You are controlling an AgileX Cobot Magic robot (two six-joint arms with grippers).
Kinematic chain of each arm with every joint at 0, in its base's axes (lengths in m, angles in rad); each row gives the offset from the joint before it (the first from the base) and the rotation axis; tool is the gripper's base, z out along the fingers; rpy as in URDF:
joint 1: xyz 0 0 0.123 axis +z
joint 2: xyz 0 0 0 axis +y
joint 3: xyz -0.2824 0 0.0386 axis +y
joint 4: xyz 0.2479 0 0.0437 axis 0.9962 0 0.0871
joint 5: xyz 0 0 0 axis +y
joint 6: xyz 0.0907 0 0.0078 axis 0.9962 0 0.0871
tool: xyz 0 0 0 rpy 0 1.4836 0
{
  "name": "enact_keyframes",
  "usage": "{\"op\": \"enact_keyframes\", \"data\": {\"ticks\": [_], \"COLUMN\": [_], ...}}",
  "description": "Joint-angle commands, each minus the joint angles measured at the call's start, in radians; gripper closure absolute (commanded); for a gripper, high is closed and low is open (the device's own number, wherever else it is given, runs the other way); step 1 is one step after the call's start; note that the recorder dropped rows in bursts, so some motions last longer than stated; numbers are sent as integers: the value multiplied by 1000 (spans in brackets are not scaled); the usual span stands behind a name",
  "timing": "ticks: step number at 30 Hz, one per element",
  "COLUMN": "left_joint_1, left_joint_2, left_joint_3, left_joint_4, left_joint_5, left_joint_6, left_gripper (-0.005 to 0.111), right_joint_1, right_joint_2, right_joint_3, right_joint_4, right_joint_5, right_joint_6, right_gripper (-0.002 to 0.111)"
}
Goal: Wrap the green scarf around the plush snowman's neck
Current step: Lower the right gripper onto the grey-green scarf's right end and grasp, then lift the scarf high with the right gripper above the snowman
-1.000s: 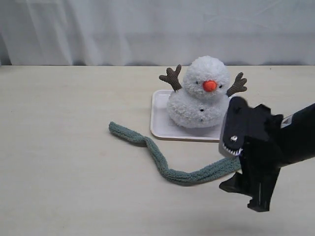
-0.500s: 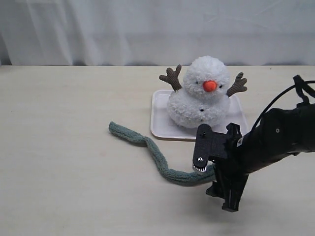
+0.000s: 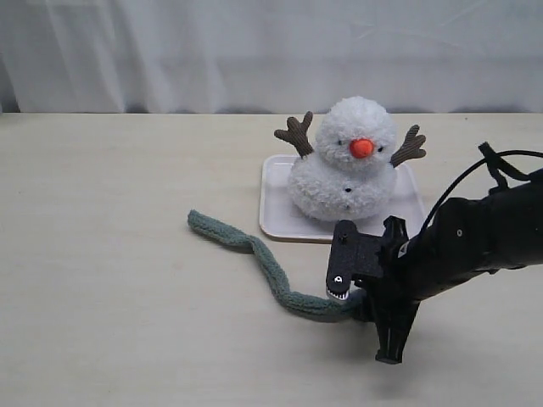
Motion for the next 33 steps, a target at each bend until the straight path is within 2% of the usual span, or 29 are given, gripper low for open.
{"op": "enact_keyframes", "data": {"ticks": [1, 3, 8, 13, 22, 26, 33], "left_joint_1": [1, 1, 1, 1, 1, 1, 1], "left_joint_2": [-3, -3, -3, -3, -3, -3, -3], "left_joint_3": [3, 3, 3, 3, 3, 3, 3], "left_joint_4": [-2, -2, -2, -2, -2, -2, -2], "left_joint_5": [-11, -11, -11, -9, -9, -11, -11], "left_joint_6": [2, 2, 2, 2, 2, 2, 2], "left_gripper": [107, 107, 107, 107, 107, 107, 107], "right_joint_1": [2, 5, 75, 149, 164, 164, 164], "right_joint_2": [12, 10, -78, -356, -792, -809, -706], "right_joint_3": [3, 3, -19, -58, -99, -99, -99], "right_joint_4": [-10, -10, -25, -32, -35, -35, -28], "right_joint_5": [26, 51, 90, 101, 1, -75, -327], "right_joint_6": [-14, -62, -91, -84, -40, 29, 65], "right_gripper": [92, 104, 104, 104, 104, 104, 104]}}
